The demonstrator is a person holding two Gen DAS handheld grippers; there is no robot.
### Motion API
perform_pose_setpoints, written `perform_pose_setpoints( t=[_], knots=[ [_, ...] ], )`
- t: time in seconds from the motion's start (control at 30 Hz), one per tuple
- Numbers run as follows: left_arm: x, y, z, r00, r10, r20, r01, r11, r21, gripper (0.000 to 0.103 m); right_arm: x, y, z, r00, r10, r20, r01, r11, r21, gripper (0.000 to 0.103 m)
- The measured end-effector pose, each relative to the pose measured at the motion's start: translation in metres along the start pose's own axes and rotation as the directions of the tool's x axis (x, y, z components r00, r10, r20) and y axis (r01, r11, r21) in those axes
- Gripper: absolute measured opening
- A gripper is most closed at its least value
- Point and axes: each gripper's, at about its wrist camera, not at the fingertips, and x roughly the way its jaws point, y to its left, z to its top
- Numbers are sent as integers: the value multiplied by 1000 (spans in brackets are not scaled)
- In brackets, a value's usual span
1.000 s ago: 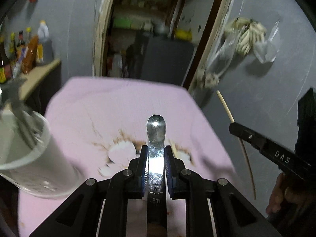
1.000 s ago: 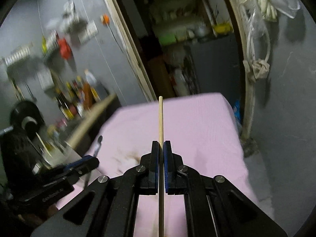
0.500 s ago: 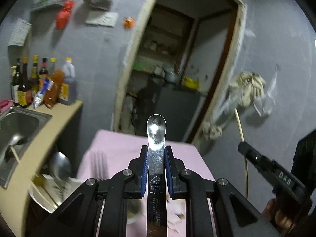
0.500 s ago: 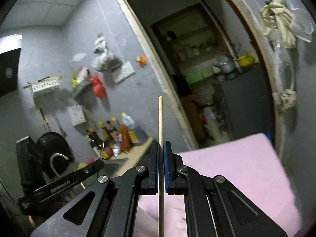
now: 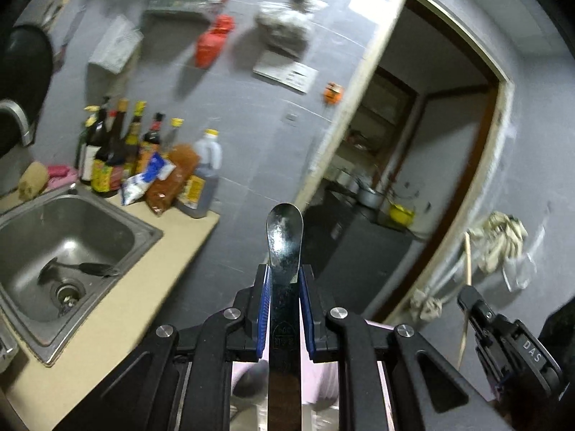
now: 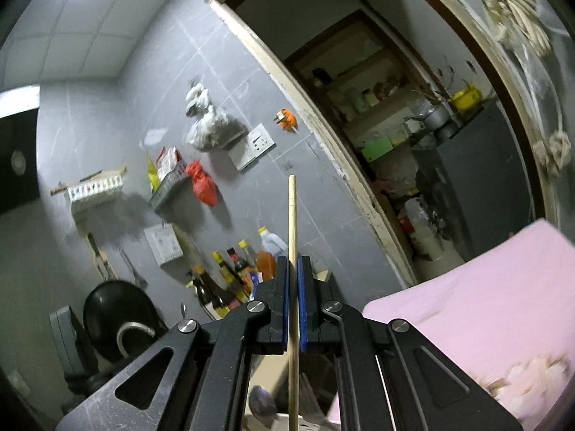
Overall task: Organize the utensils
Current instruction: 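Lift knife and chopstick over the white holder and open both tools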
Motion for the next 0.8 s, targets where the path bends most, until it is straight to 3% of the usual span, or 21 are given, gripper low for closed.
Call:
perform_pose_setpoints(
  t=[0.13,0.33,0.8],
  knots=[
    [5,28,-1,999,32,10,-31,997,-64,15,9,3,-22,1000,-24,3,24,1000,11,4],
    [11,47,-12,999,48,-3,-48,995,-87,15,19,2,-46,1000,-30,-5,30,1000,9,4],
    [14,37,-35,999,42,-26,-43,999,-19,15,24,-10,-63,997,-75,-9,75,997,-34,4]
  ],
)
